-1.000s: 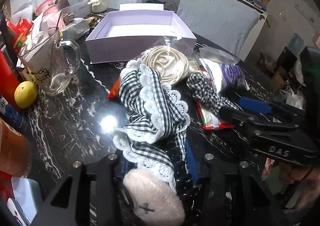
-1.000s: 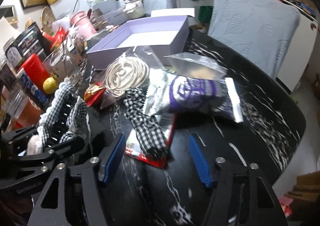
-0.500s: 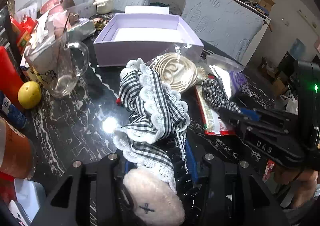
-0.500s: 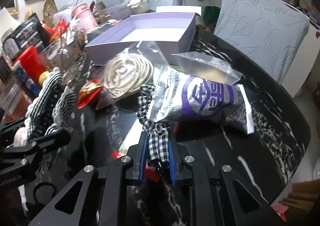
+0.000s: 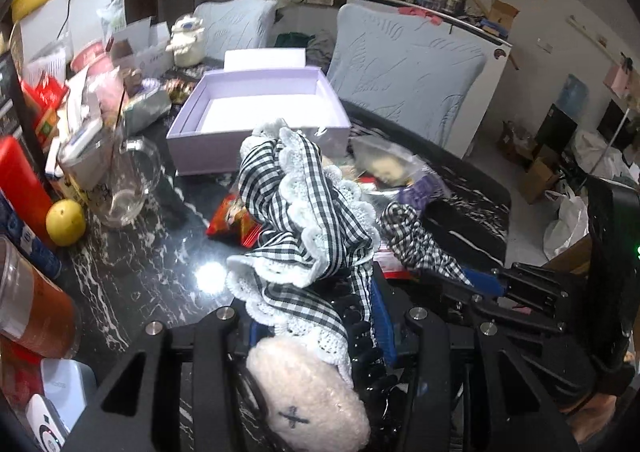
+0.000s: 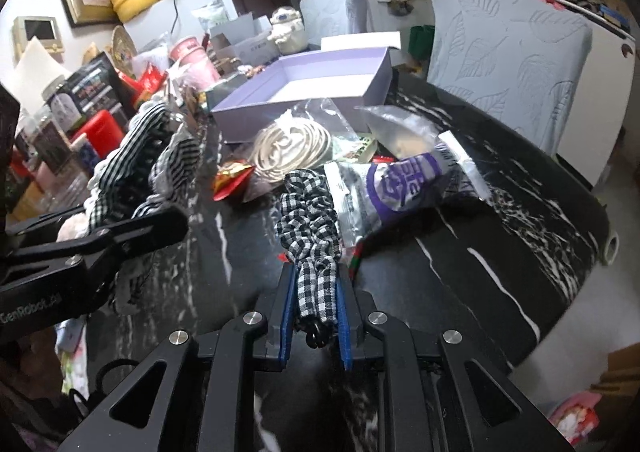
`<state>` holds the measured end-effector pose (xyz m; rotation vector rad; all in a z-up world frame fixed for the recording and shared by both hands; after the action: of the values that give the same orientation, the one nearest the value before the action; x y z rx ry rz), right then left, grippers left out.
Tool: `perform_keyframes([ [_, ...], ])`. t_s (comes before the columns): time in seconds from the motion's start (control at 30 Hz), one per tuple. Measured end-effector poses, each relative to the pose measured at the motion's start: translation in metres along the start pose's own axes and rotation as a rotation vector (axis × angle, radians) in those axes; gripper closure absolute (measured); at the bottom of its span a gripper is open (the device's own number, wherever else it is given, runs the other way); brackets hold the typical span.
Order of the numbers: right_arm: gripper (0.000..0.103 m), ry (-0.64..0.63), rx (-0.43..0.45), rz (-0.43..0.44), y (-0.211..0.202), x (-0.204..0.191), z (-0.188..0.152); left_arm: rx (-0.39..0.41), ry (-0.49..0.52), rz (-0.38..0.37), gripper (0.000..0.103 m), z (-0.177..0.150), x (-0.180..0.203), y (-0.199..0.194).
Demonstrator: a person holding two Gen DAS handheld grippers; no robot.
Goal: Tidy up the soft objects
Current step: 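Carry the doll with the left tool while the right tool carries the scrunchie to the box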
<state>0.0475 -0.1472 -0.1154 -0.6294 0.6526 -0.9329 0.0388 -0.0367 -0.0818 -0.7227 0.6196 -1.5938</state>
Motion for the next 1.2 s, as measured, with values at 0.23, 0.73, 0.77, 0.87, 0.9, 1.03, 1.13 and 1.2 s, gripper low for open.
perform_keyframes([
  [0.23, 0.085, -0.009, 0.068, 0.000, -0.029, -0.009, 0.006, 0.054, 0.031, -0.001, 0.060, 0.008, 0.014, -0.023],
  [0.73, 0.085, -0.103, 0.178, -0.016, -0.060, -0.019, 0.068, 0.193, 0.015, 0.046, 0.060, 0.074, -0.005, -0.045],
  [0.77, 0.085, -0.114, 0.189, -0.013, -0.061, -0.019, 0.075, 0.200, 0.013, 0.048, 0.060, 0.081, -0.007, -0.045],
  [0.87, 0.085, -0.132, 0.213, -0.001, -0.062, -0.018, 0.096, 0.230, 0.017, 0.074, 0.060, 0.101, -0.010, -0.044],
  [0.9, 0.085, -0.136, 0.218, -0.002, -0.061, -0.017, 0.103, 0.237, 0.017, 0.078, 0.060, 0.106, -0.011, -0.044],
  [1.03, 0.085, -0.142, 0.232, 0.009, -0.053, -0.014, 0.130, 0.268, 0.006, 0.084, 0.060, 0.130, -0.016, -0.040],
  [1.13, 0.085, -0.146, 0.232, 0.004, -0.042, -0.009, 0.151, 0.284, 0.004, 0.096, 0.060, 0.148, -0.023, -0.031],
  [1.2, 0.085, -0.146, 0.231, 0.003, -0.034, -0.007, 0.164, 0.287, -0.002, 0.102, 0.060, 0.161, -0.029, -0.021],
])
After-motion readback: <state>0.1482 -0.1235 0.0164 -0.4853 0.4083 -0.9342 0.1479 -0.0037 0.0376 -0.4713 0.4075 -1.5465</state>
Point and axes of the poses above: each gripper's, at about its wrist camera, not at the fingertips, and y roughly the way its jaws point, x to its right, z to its top, the point moved 8 cm from there along y, roughly the way its jaws point
